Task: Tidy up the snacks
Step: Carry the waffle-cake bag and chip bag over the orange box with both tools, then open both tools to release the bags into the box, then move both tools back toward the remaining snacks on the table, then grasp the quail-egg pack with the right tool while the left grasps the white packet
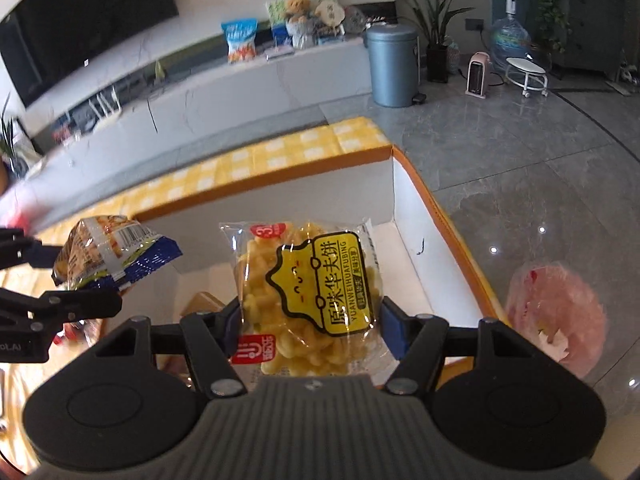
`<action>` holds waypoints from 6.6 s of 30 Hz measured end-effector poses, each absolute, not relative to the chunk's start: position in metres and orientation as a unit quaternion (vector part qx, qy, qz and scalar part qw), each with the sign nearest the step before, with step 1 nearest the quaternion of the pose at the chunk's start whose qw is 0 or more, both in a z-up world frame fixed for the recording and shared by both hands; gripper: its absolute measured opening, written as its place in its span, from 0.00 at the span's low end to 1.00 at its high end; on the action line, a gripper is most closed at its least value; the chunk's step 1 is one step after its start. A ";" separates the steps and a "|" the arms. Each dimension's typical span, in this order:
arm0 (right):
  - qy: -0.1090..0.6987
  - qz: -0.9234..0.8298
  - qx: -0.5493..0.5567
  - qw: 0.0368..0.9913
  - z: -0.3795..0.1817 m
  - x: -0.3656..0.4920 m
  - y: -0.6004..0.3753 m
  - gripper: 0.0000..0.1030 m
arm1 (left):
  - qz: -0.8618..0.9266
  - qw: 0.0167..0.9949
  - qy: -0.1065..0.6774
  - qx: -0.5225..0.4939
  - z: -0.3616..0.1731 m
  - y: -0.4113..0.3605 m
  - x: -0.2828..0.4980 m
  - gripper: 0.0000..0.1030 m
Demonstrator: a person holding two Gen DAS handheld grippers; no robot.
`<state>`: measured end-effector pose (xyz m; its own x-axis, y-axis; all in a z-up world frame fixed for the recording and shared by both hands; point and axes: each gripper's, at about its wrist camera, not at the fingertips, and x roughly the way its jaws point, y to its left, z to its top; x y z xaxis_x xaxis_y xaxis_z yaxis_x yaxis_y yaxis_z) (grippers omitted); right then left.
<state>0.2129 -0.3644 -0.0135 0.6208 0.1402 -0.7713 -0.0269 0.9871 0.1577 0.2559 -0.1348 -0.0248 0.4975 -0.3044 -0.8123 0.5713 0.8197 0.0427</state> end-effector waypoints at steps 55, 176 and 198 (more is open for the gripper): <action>0.519 0.073 -0.030 0.851 -0.039 0.253 -0.342 0.77 | -0.271 0.850 0.431 0.136 -0.020 -0.139 0.256 0.93; 0.424 0.166 -0.095 0.885 -0.133 0.074 -0.153 0.00 | 0.021 0.876 0.474 -0.085 -0.128 0.055 0.088 0.74; 0.459 0.103 0.009 0.882 -0.134 0.104 -0.161 0.79 | -0.027 0.894 0.447 -0.016 -0.133 0.038 0.085 0.88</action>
